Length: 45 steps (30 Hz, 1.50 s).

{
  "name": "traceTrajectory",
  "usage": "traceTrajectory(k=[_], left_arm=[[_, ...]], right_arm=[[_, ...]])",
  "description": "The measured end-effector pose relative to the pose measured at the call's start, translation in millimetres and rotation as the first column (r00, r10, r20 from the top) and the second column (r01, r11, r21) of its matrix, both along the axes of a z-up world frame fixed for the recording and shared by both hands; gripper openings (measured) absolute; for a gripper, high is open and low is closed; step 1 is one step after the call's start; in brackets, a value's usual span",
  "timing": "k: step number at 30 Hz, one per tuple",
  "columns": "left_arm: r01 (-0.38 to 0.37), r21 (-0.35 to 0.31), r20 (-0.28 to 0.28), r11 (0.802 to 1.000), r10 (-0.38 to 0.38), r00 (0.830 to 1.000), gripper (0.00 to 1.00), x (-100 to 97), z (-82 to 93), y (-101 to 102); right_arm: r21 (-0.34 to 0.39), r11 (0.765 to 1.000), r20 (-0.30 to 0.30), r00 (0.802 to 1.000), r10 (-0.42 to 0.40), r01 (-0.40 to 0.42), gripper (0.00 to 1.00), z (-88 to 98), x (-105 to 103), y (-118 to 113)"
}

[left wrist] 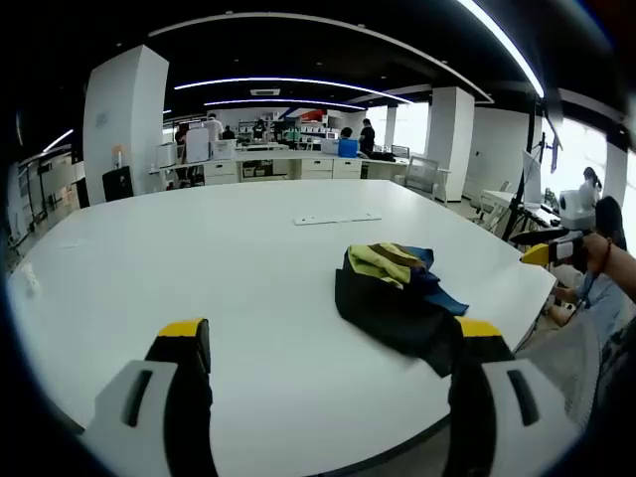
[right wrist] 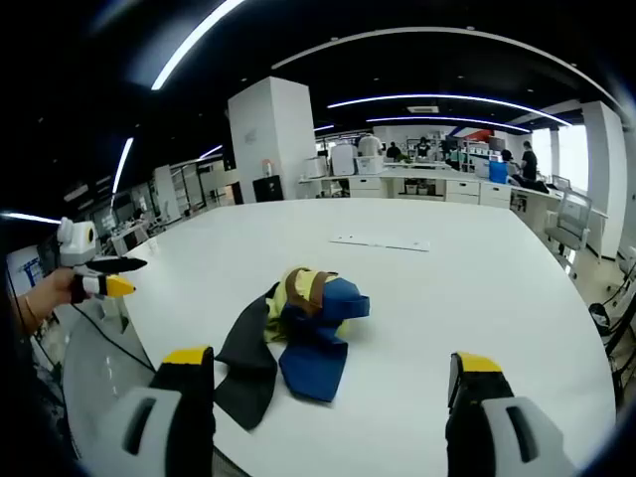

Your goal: Fold the garment on the visible template until the final outline fits inside the template.

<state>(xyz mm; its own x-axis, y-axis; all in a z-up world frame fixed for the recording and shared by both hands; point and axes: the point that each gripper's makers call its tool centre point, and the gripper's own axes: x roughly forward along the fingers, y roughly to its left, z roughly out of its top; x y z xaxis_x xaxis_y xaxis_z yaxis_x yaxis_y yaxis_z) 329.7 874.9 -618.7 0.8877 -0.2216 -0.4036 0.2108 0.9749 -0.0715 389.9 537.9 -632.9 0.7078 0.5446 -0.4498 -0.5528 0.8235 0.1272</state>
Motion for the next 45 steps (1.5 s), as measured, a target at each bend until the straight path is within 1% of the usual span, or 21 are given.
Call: traceTrajectory(k=[18,29,33,35,38,43,45], left_arm=[[0.013,-0.002,-0.019,1.0,-0.013,1.0,0.97,-5.9,-5.1,-3.8],[0.008,-0.013,-0.019,1.0,-0.008,1.0,0.94,-3.8,-5.1,-4.7],[0.019,-0.029,-0.003,0.999,-0.019,1.0,0.88,2.7,-5.9,-6.1],[0.026,-0.05,-0.013,0.998,-0.026,1.0,0.85,6.1,-10.4,-7.5],[0.046,-0.077,-0.012,0.996,-0.047,0.999,0.77,12.9,-13.5,-12.3],[0.067,-0.089,0.011,0.994,-0.067,0.998,0.71,27.1,-14.5,-20.0],[0.077,-0.09,0.016,0.993,-0.076,0.997,0.7,34.2,-15.8,-22.7]], right_arm=[[0.0,1.0,0.008,1.0,0.003,-0.003,0.99,-0.2,-6.0,-2.2],[0.0,1.0,0.011,1.0,0.014,-0.014,0.97,-3.8,-5.6,-0.8],[-0.007,0.999,0.003,0.999,0.039,-0.039,0.95,-10.8,-3.3,2.7],[-0.001,0.999,-0.005,0.999,0.053,-0.053,0.92,-13.6,-2.5,7.0],[0.002,0.997,0.001,0.997,0.078,-0.078,0.88,-14.2,0.4,14.5],[0.017,0.995,0.004,0.996,0.094,-0.094,0.8,-15.9,7.6,21.6],[0.023,0.995,0.001,0.995,0.099,-0.099,0.79,-17.6,10.1,24.5]])
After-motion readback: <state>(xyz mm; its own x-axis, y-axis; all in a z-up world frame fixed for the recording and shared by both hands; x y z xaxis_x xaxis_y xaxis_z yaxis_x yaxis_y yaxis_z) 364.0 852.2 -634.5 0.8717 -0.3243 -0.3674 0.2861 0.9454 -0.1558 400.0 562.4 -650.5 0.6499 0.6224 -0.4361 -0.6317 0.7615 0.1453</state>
